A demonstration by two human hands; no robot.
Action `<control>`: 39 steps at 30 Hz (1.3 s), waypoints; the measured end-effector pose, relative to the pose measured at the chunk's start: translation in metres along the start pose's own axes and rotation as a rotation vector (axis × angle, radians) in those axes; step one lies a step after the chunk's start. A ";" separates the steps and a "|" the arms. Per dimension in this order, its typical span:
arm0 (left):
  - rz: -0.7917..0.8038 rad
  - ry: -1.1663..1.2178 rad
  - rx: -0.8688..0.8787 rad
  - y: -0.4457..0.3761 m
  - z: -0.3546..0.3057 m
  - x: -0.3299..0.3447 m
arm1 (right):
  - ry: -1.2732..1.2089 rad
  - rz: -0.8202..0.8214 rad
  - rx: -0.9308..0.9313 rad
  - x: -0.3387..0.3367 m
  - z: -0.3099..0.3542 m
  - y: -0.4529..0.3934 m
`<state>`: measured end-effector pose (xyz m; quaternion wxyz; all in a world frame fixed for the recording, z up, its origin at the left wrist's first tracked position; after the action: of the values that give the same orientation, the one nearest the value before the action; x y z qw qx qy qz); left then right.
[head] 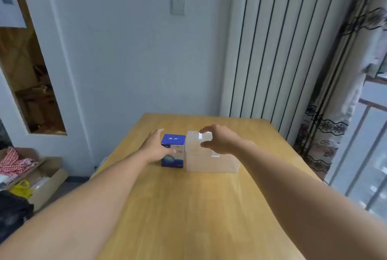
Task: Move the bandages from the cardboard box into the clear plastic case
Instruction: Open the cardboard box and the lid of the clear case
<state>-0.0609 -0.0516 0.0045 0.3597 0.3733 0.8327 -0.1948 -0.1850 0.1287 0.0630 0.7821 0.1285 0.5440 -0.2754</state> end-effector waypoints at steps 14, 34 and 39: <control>-0.107 0.492 0.047 -0.059 0.037 0.078 | 0.035 -0.142 0.010 0.051 -0.034 -0.048; 0.050 0.315 0.334 -0.058 0.014 0.028 | 0.001 -0.115 -0.158 0.050 0.036 -0.052; 0.059 0.193 0.379 -0.057 0.007 0.032 | 0.037 -0.118 -0.131 0.055 0.034 -0.053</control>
<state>-0.1156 -0.0773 -0.0209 0.2070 0.4753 0.8004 -0.3009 -0.1748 0.0531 0.0302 0.7611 0.0497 0.5819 -0.2824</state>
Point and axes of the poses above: each hand's wrist, its own y-axis away from the middle knuckle, its own x-axis out of the palm, z = x × y, the point moved 8 cm from there along -y, towards the middle knuckle, and after that the axes turned 4 degrees about -y, right-handed, at the moved point
